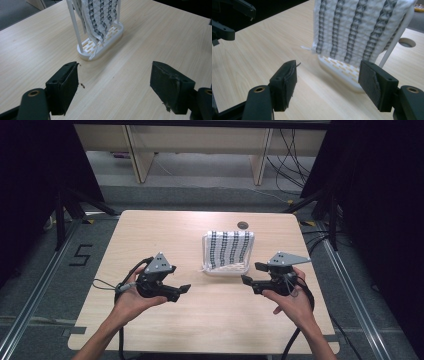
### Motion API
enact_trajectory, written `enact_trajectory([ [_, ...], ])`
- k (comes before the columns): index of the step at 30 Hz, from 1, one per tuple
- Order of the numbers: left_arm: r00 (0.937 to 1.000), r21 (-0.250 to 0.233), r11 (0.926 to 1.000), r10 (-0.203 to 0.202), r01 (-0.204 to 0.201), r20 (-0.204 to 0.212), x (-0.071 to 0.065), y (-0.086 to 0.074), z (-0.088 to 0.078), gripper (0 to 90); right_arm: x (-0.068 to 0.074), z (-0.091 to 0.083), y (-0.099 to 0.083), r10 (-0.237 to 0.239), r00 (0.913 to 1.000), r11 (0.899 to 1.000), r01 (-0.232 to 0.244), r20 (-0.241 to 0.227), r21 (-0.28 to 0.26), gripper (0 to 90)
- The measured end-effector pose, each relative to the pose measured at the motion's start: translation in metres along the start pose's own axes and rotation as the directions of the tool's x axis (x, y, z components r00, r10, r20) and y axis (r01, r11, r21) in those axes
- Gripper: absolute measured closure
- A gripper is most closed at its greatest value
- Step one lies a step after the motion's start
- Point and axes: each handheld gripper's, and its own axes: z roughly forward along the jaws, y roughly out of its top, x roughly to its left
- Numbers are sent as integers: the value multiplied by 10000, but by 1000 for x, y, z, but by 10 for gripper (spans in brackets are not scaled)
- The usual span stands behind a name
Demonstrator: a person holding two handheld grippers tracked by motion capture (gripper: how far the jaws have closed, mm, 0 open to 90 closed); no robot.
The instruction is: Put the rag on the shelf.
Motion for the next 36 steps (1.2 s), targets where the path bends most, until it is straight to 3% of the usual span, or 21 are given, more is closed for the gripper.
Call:
enact_trajectory([
  [5, 9999, 106, 9999, -98, 97, 64, -1, -10, 2, 224, 0, 1, -12, 84, 9999, 9997, -81, -136, 242, 323],
  [6, 10000, 172, 9998, -78, 78, 12, -1, -12, 2, 224, 2, 1, -14, 273, 9995, 9990, -268, -128, 356, 323],
  [8, 9999, 269, 9996, -112, 112, 25, -1, -15, 4, 224, 1, 3, -17, 201, 9994, 9996, -196, -274, 213, 322],
  [9, 9999, 288, 9995, -96, 94, 76, 0, -16, 5, 224, 0, 2, -19, 77, 9999, 9996, -75, -92, 284, 322],
  [14, 9999, 375, 9992, -157, 157, -1, -1, -24, 6, 224, 0, 4, -27, 285, 9994, 9987, -277, -183, 432, 323],
  [16, 9999, 417, 9990, -152, 151, 7, 0, -27, 6, 225, -1, 6, -31, 155, 9998, 9992, -151, -108, 357, 323],
  [17, 9998, 401, 9990, -215, 214, 37, -1, -28, 7, 224, 1, 5, -33, 387, 9992, 9978, -379, -124, 542, 323],
  [20, 10000, 521, 9986, -89, 86, 42, -2, -33, 7, 224, -1, 8, -39, 76, 9997, 9986, -64, -227, 520, 323],
  [21, 9999, 531, 9985, -136, 134, 38, -2, -34, 7, 224, 2, 9, -41, 364, 9991, 9981, -353, -212, 512, 323],
  [23, 9999, 563, 9983, -156, 157, -22, -2, -38, 8, 224, 4, 8, -42, 361, 9993, 9979, -353, -133, 545, 323],
  [24, 9999, 573, 9982, -163, 161, 13, -2, -40, 8, 224, 2, 8, -43, 97, 9998, 9989, -88, -192, 468, 323],
  [26, 9999, 686, 9976, -119, 119, 6, -2, -44, 9, 224, 6, 7, -44, 411, 9990, 9976, -400, -178, 557, 323],
  [27, 9998, 691, 9975, -172, 171, 20, -3, -46, 9, 224, 3, 8, -44, 99, 9996, 9990, -88, -264, 432, 323],
  [31, 9999, 813, 9966, -143, 137, 70, -4, -54, 10, 224, 7, 7, -48, 309, 9992, 9977, -293, -243, 619, 322],
  [33, 9998, 851, 9962, -205, 203, 23, -5, -59, 10, 224, 5, 8, -50, 102, 9996, 9984, -87, -279, 567, 322],
  [34, 9997, 858, 9961, -210, 202, 80, -5, -61, 10, 224, 8, 7, -51, 392, 9989, 9972, -376, -241, 642, 322],
  [36, 9996, 871, 9958, -279, 271, 76, -6, -64, 10, 224, 8, 7, -54, 422, 9988, 9966, -404, -232, 712, 322],
])
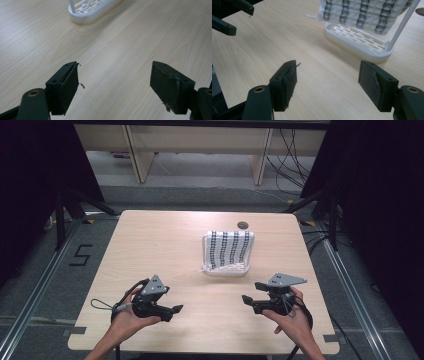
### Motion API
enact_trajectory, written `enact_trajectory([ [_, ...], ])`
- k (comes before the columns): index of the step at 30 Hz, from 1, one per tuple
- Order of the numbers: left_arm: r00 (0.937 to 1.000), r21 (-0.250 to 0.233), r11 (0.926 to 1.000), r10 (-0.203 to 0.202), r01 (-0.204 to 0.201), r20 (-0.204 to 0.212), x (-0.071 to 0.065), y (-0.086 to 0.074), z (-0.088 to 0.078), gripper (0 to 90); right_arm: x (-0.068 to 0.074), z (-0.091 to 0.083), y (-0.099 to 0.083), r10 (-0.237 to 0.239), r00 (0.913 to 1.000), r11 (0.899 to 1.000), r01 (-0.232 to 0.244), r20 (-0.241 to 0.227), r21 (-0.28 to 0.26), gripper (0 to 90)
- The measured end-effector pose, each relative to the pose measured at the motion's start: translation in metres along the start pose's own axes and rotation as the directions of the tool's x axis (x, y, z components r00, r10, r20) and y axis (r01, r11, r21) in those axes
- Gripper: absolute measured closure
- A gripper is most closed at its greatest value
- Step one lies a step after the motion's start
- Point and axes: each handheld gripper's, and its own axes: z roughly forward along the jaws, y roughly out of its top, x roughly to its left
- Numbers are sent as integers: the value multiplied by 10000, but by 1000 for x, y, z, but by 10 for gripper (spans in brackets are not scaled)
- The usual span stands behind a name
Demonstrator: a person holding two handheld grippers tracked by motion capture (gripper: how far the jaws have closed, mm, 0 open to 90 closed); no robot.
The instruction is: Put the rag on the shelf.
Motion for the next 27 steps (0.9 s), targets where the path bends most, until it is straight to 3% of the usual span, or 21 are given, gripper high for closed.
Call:
enact_trajectory([
  [2, 10000, 50, 10000, -42, 42, 1, 0, -3, 0, 224, -2, 0, -2, -151, 9999, 9999, 151, -1, -18, 322],
  [3, 10000, 30, 10000, -47, 47, 8, 0, -4, 0, 225, 2, 0, -4, 202, 9998, 9998, -202, 6, 80, 322],
  [4, 10000, 69, 10000, -5, 5, 8, 0, -6, 0, 224, -1, 0, -4, -99, 9999, 9999, 99, 55, 15, 322],
  [6, 10000, 110, 9999, -29, 29, 6, 0, -8, 0, 224, -1, 0, -6, -19, 10000, 10000, 19, 7, 37, 321],
  [7, 10000, 84, 10000, -30, 30, 2, -1, -9, 0, 224, -2, 1, -7, -237, 9997, 9997, 236, -85, -114, 321],
  [8, 10000, 150, 9999, 5, -4, -28, -1, -10, -1, 224, -1, 1, -8, -16, 10000, 10000, 16, -97, -49, 321],
  [13, 10000, 167, 9999, 24, -23, -32, -4, -16, 0, 224, 1, -2, -13, 112, 9999, 9999, -112, 42, 37, 318],
  [16, 10000, 200, 9998, 10, -12, 76, -7, -20, 0, 224, -1, -1, -16, -15, 9999, 10000, 14, -102, -76, 297],
  [18, 10000, 231, 9997, 60, -61, 32, -8, -22, 1, 220, -1, -2, -18, -89, 9999, 10000, 89, 116, 8, 277],
  [19, 9999, 190, 9998, -81, 80, 69, -9, -23, 1, 219, 1, -2, -19, 136, 9998, 9999, -137, 119, 55, 275],
  [23, 9999, 152, 9998, -137, 136, 67, -10, -27, 0, 200, -1, -3, -21, -7, 10000, 10000, 7, 59, 58, 245],
  [24, 9999, 177, 9997, -143, 142, 58, -10, -27, 0, 189, 1, -3, -22, 231, 9997, 9997, -231, -23, 42, 236],
  [27, 9999, 177, 9997, -144, 143, 8, -11, -31, 0, 177, -1, -4, -23, -57, 10000, 10000, 56, -71, -73, 231],
])
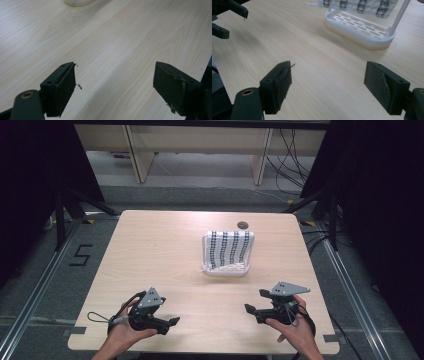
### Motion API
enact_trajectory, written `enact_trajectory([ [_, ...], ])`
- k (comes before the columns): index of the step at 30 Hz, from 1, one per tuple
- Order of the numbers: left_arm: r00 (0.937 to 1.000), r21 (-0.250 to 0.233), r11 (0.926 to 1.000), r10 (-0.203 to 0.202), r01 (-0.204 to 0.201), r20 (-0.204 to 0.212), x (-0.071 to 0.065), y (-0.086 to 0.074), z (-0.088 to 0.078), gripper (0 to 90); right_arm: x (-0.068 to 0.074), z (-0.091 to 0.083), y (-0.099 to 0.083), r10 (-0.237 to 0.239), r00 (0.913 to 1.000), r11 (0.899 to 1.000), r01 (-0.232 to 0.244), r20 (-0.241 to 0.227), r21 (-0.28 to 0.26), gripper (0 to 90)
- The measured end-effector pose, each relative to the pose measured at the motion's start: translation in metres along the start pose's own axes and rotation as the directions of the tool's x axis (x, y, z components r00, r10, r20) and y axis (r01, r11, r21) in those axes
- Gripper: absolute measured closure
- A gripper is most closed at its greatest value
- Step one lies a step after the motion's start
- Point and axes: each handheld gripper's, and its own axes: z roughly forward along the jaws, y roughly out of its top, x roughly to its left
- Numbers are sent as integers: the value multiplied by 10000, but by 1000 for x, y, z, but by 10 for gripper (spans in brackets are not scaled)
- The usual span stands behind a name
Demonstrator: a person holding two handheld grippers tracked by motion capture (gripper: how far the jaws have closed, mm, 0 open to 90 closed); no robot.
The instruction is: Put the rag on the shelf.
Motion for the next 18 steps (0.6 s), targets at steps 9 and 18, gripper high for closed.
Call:
enact_trajectory([
  [9, 9999, 5, 10000, -57, 57, 98, -3, -10, -2, 165, 3, -6, -7, 71, 10000, 9999, -72, -32, -108, 226],
  [18, 9999, 184, 9998, 80, -81, 96, -12, -23, -2, 163, 9, -5, -21, -21, 9998, 9998, 16, 185, 220, 227],
])
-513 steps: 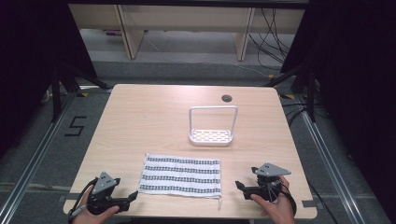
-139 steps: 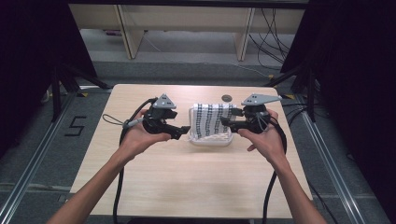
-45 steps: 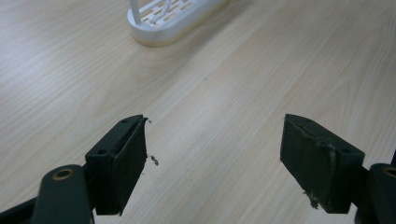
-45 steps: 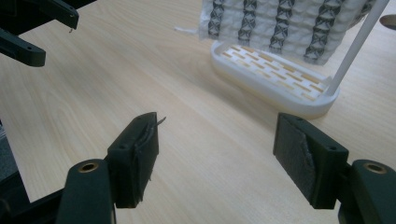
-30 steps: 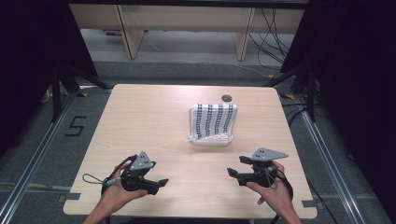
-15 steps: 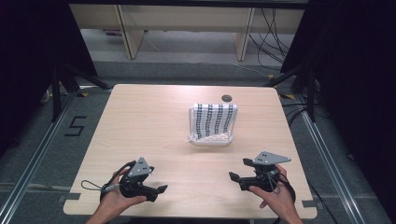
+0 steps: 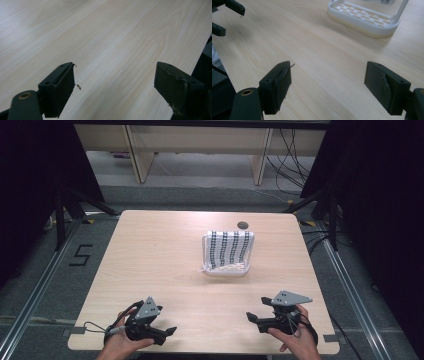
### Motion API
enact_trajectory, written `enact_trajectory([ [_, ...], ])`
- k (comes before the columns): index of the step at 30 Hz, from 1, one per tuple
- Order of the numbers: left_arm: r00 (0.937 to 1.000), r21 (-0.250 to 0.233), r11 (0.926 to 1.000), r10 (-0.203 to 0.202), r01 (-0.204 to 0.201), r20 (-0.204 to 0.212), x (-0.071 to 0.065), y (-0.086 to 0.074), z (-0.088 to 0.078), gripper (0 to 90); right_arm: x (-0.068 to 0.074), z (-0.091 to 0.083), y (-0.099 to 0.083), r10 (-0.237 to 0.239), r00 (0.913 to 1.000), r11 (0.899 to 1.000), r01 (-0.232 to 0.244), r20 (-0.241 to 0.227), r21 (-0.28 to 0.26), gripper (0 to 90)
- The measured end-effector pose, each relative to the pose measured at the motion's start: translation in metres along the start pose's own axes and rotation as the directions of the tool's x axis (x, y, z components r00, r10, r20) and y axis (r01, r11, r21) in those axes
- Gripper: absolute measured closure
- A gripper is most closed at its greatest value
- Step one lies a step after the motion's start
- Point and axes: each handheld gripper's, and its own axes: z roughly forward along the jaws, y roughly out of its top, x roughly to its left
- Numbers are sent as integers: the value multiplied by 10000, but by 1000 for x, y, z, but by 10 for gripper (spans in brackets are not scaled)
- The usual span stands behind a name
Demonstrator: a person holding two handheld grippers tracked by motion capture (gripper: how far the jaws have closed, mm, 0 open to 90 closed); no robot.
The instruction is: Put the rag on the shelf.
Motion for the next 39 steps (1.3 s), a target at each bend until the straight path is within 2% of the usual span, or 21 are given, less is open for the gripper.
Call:
enact_trajectory([
  [1, 10000, 39, 10000, -75, 76, -31, -1, -1, 0, 163, 3, 1, -2, 160, 9999, 9997, -159, -48, 188, 227],
  [4, 10000, 80, 9999, 84, -84, -26, -4, -4, -1, 164, 3, 3, -5, -318, 9994, 9990, 315, 110, 321, 228],
  [5, 9998, 156, 9998, 155, -153, -113, -4, -5, 0, 164, 6, 4, -6, -39, 10000, 9991, 36, 55, 415, 228],
  [6, 9999, 210, 9997, 109, -106, -129, -5, -6, 0, 164, 6, 4, -7, -222, 9997, 9988, 217, 97, 435, 228],
  [7, 9997, 262, 9994, 227, -225, -68, -5, -7, 0, 164, 5, 4, -7, -444, 9990, 9979, 439, 103, 470, 226],
  [8, 9996, 306, 9993, 215, -210, -167, -5, -7, 1, 164, 5, 4, -7, -500, 9986, 9974, 491, 160, 525, 223],
  [9, 9998, 315, 9995, 69, -64, -176, -5, -8, 1, 165, 6, 5, -9, -350, 9993, 9979, 341, 150, 557, 222],
  [11, 9998, 279, 9996, 38, -33, -178, -6, -9, 2, 166, 6, 5, -11, -237, 9997, 9980, 235, 32, 592, 221],
  [12, 9997, 329, 9994, 117, -110, -208, -6, -9, 2, 166, 6, 4, -12, -428, 9989, 9974, 416, 200, 587, 221],
  [13, 9986, 395, 9986, 362, -347, -382, -5, -8, 1, 166, 6, 4, -14, -382, 9990, 9974, 368, 214, 618, 221],
  [19, 9981, 507, 9978, 451, -430, -408, -5, -9, 3, 167, 8, 5, -20, -410, 9991, 9963, 401, 111, 762, 222],
  [20, 9982, 527, 9977, 455, -434, -400, -5, -9, 3, 167, 10, 6, -21, -96, 9999, 9969, 92, 44, 783, 222],
  [21, 9990, 521, 9983, 280, -262, -340, -7, -10, 4, 167, 10, 6, -20, -239, 9997, 9962, 231, 85, 843, 222],
  [23, 9990, 537, 9982, 299, -281, -321, -7, -10, 4, 167, 9, 6, -20, -370, 9992, 9962, 358, 131, 796, 223],
  [26, 9985, 706, 9966, 449, -426, -316, -5, -9, 4, 167, 9, 6, -20, -371, 9992, 9962, 359, 139, 788, 223],
  [27, 9971, 696, 9954, 680, -655, -350, -5, -9, 4, 167, 9, 5, -20, -375, 9992, 9960, 361, 154, 820, 223],
  [29, 9981, 580, 9969, 554, -537, -281, -6, -9, 5, 167, 8, 5, -20, -439, 9990, 9959, 429, 114, 792, 223],
  [32, 9971, 702, 9954, 679, -654, -342, -5, -9, 4, 167, 7, 6, -20, -507, 9987, 9960, 500, 69, 747, 223],
  [33, 9972, 695, 9955, 663, -638, -341, -5, -9, 4, 167, 7, 7, -20, -462, 9989, 9961, 469, -105, 747, 223],
  [36, 9973, 703, 9956, 653, -627, -348, -5, -10, 4, 168, 7, 6, -19, -477, 9989, 9961, 478, -23, 741, 223],
  [39, 9986, 666, 9970, 416, -393, -334, -5, -11, 6, 168, 7, 5, -20, -407, 9992, 9963, 403, 36, 765, 224],
])
